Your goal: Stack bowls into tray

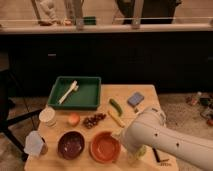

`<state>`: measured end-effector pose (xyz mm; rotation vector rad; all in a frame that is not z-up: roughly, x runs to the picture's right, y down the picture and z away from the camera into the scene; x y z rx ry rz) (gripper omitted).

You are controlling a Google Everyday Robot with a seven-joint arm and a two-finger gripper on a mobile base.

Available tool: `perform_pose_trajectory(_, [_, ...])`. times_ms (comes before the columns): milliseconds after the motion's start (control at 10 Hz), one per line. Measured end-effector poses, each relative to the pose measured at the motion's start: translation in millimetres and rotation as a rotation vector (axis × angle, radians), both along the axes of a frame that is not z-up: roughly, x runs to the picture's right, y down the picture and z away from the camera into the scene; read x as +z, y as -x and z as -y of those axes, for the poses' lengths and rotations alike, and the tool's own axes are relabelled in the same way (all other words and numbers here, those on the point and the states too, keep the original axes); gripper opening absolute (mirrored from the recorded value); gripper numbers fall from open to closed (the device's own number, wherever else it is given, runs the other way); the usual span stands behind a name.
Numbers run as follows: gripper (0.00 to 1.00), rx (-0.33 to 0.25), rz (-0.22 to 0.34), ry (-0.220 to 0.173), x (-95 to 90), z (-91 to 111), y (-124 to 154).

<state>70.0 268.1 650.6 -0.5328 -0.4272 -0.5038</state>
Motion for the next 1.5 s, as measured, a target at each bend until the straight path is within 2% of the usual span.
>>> perform_pose_trajectory(300, [0.80,-0.005,0.027,0.009,12.5,-25,16])
perform_pose_trajectory(600, [0.80,-0.007,0.077,0.005,21.5,-39,21])
perform_pose_trajectory(800, [0.80,-0.010,0.085,0.000,24.8,-46,20])
perform_pose_trajectory(1500, [0.80,-0.024,0.097,0.006,26.4,-48,23])
